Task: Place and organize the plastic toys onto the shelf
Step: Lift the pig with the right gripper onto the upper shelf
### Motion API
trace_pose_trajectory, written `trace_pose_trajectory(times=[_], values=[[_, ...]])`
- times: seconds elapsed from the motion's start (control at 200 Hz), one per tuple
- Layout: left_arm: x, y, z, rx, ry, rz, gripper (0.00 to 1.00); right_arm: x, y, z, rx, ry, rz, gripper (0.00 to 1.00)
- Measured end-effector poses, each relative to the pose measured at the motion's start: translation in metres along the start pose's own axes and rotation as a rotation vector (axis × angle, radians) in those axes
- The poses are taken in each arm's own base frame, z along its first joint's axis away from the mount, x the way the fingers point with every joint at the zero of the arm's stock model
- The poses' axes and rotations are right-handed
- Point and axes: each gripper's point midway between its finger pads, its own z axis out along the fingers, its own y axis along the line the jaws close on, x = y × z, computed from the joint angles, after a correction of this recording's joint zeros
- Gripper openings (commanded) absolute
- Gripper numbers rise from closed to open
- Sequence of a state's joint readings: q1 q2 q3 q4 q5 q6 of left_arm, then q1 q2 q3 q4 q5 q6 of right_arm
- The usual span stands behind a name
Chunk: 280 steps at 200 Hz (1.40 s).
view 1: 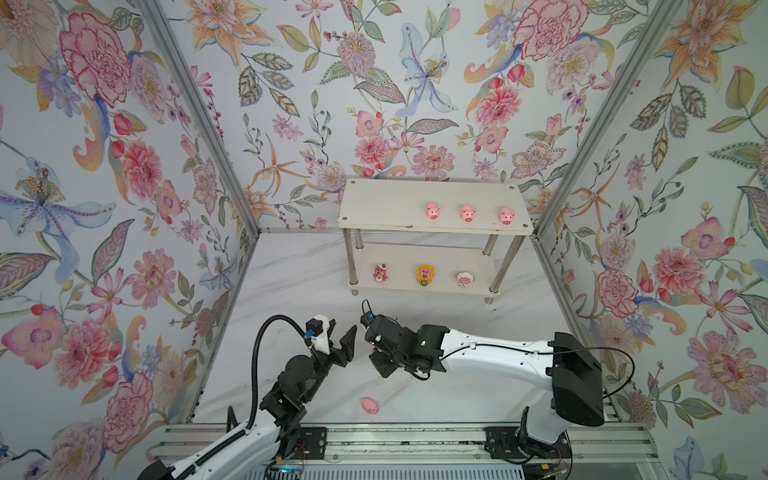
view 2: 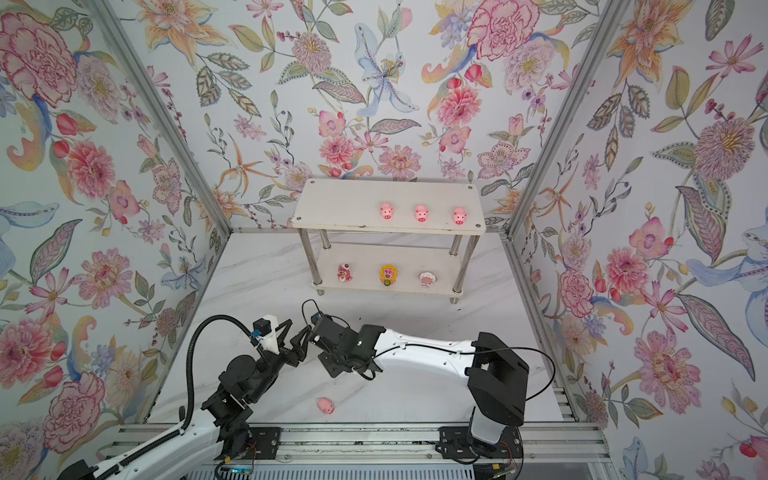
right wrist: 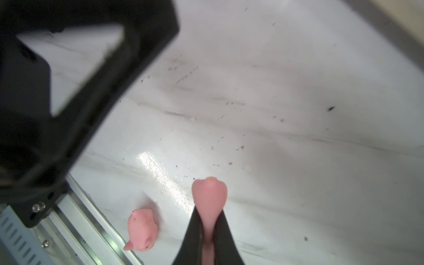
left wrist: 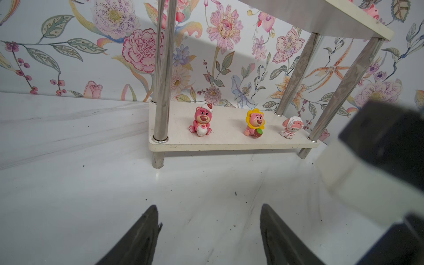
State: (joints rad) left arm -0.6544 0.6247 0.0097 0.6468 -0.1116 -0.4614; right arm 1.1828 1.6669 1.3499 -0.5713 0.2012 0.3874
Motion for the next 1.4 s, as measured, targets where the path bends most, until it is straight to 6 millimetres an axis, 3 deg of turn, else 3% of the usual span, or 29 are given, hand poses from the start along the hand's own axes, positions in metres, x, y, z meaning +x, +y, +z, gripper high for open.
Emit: trace_pose_trajectory(times=[0.095, 0.265, 0.36, 0.435, 0.586, 0.746, 0.856, 1.026, 1.286, 1.401], values=[[-0.002, -0.001, -0.001, 0.003, -0.006, -0.002, 0.71, -0.064, -0.025, -0.042, 0.055, -0.125, 0.037, 0.05], [-0.001, 0.000, -0.001, 0.002, -0.003, -0.004, 0.71, -0.170, -0.066, -0.134, 0.147, -0.379, 0.081, 0.05], [0.000, 0.000, -0.001, 0.001, 0.003, -0.003, 0.71, -0.209, -0.077, -0.169, 0.182, -0.478, 0.086, 0.05], [0.002, 0.000, -0.001, 0.000, 0.007, -0.002, 0.71, -0.229, -0.084, -0.179, 0.200, -0.517, 0.087, 0.05], [0.005, 0.001, 0.000, -0.004, 0.020, 0.001, 0.71, -0.242, -0.109, -0.166, 0.237, -0.500, 0.097, 0.05], [0.009, 0.001, 0.002, 0.000, 0.033, -0.003, 0.71, -0.243, -0.139, -0.144, 0.260, -0.448, 0.125, 0.05], [0.014, -0.002, 0.005, 0.015, 0.050, -0.008, 0.70, -0.244, -0.155, -0.140, 0.268, -0.437, 0.144, 0.05], [0.022, -0.004, 0.008, 0.029, 0.078, -0.007, 0.70, -0.250, -0.170, -0.139, 0.274, -0.451, 0.167, 0.04], [0.020, -0.005, 0.009, 0.034, 0.069, -0.009, 0.71, -0.253, -0.183, -0.111, 0.289, -0.425, 0.183, 0.05], [0.021, -0.005, 0.009, 0.033, 0.073, -0.008, 0.71, -0.259, -0.186, -0.109, 0.286, -0.446, 0.198, 0.05]])
